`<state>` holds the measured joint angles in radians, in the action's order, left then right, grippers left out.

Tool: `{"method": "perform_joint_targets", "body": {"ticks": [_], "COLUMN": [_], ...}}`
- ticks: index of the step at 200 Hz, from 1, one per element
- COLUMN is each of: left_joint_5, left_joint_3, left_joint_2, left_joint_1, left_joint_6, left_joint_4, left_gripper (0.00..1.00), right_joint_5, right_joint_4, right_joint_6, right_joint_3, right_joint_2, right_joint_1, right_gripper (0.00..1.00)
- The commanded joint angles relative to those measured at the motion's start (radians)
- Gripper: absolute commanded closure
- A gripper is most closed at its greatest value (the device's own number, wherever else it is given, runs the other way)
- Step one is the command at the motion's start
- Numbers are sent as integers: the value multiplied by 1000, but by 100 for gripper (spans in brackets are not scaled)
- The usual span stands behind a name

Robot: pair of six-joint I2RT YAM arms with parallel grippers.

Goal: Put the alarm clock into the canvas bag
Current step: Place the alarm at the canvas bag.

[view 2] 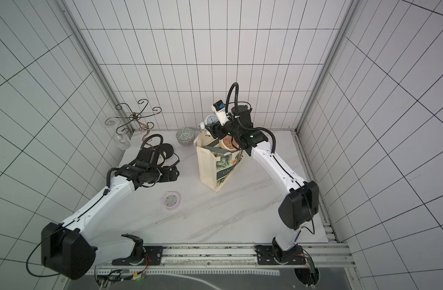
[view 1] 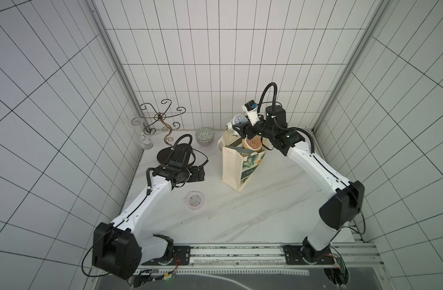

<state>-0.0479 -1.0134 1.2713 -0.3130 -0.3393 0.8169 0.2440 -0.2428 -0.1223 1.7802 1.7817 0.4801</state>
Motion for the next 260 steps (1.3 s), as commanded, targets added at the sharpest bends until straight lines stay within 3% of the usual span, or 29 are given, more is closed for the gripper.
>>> {"method": "perform_joint_targets", "body": {"ticks": [1, 44, 116, 239, 260], "left_joint_5": [78, -13, 82, 71, 72], "left_joint_3": [27, 79, 140, 152, 151], "left_joint_2": [10, 61, 127, 244, 269], "left_joint_1": [-25, -32, -69, -110, -115], "left_joint_6": [15, 1, -61, -84, -82], "left_joint_4": [64, 47, 82, 43, 32], "left_gripper": [3, 3, 3, 3, 3], "right_joint_5": [-82, -87, -54, 42, 55], "right_joint_4": [-145, -267, -292, -365, -384], "right_joint_6": [37, -28, -113, -225, -240], "right_joint_3": [175, 234, 121, 26, 21], "right_joint_2": [91, 188, 132, 117, 122], "right_joint_1": [-31, -49, -54, -72, -73], "right_gripper": [49, 48, 47, 42, 37]}}
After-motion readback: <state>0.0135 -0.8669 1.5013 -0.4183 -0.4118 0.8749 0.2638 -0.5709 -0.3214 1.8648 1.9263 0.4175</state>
